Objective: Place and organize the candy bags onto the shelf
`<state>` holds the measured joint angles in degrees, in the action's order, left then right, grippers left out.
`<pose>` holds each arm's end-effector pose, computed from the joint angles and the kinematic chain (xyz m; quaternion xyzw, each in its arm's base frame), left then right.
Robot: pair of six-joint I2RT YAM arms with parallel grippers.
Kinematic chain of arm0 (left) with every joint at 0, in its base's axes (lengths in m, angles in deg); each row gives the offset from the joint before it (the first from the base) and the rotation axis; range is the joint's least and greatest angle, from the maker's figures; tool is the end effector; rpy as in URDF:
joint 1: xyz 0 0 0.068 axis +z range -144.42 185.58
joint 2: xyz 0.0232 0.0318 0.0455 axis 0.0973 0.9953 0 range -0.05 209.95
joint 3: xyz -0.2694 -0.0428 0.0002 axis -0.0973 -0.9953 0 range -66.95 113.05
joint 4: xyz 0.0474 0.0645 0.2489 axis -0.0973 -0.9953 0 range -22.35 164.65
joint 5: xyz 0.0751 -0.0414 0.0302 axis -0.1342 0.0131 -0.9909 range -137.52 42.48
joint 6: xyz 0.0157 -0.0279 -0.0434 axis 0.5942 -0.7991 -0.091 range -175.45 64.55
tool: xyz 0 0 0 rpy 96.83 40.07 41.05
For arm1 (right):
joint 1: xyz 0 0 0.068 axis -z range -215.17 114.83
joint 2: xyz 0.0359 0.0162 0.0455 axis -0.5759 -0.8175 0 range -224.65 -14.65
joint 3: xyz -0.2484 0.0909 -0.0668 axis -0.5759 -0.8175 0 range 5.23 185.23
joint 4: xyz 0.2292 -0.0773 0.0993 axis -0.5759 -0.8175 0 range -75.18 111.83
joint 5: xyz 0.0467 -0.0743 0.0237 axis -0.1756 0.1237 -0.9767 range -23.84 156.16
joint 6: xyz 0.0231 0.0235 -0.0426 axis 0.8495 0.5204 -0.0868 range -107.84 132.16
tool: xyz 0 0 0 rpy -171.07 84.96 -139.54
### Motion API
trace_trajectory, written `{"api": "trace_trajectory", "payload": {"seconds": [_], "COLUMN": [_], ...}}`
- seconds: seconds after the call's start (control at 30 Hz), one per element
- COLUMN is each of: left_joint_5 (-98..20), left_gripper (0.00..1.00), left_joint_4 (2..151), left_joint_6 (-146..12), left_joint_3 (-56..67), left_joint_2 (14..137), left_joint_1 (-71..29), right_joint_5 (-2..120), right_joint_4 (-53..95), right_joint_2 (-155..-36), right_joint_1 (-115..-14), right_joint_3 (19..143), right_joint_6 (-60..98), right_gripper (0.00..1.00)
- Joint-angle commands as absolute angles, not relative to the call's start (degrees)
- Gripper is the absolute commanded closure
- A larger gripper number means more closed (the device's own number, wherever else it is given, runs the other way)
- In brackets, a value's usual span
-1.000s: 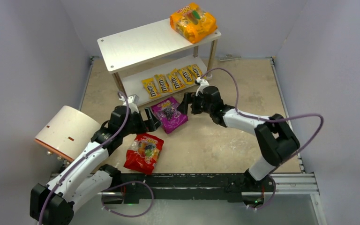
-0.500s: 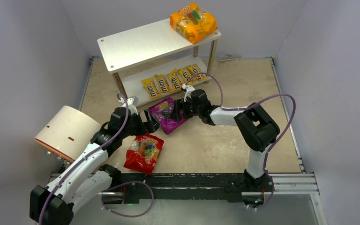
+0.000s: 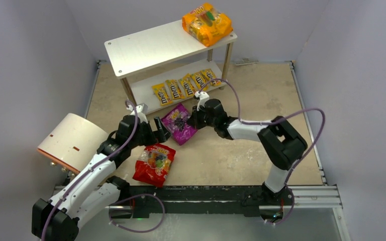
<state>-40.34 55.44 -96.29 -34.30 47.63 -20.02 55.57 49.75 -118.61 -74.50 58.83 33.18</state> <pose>0.1647 -0.0839 0.2416 -0.0879 0.8783 -0.3020 0.3601 0.2950 0.2504 0.1778 -0.1824 0.8089 0.3447 0.4401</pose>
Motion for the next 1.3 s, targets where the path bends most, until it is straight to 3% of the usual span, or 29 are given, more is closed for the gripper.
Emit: {"api": "trace_trajectory", "payload": {"seconds": [0.0, 0.23, 0.57, 0.73, 0.97, 1.27], "left_joint_5": [-42.24, -43.99, -44.98, -45.19, -43.97, -42.60], "left_gripper": [0.02, 0.02, 0.02, 0.02, 0.02, 0.02], "left_joint_4": [54.51, 53.96, 52.67, 52.45, 52.77, 53.63], "left_joint_6": [-94.96, -95.45, -95.12, -95.17, -94.97, -95.38], "left_joint_3": [-33.13, -32.52, -31.78, -32.31, -32.27, -33.21], "left_joint_2": [46.56, 45.15, 43.35, 42.32, 43.00, 42.73], "left_joint_1": [-19.82, -19.82, -19.82, -19.82, -19.82, -19.82], "right_joint_5": [59.86, 59.56, 55.63, 62.33, 68.71, 78.09], "right_joint_4": [48.96, 48.13, 41.80, 40.82, 35.09, 34.80], "right_joint_2": [-103.80, -83.12, -77.43, -83.37, -100.76, -115.39], "right_joint_1": [-76.79, -77.85, -77.95, -77.94, -77.80, -77.41], "right_joint_3": [53.80, 49.23, 68.58, 81.10, 103.01, 118.76], "right_joint_6": [27.62, 21.81, 17.67, 20.01, 25.91, 25.99], "right_gripper": [1.00, 1.00, 1.00, 1.00, 1.00, 1.00]}}
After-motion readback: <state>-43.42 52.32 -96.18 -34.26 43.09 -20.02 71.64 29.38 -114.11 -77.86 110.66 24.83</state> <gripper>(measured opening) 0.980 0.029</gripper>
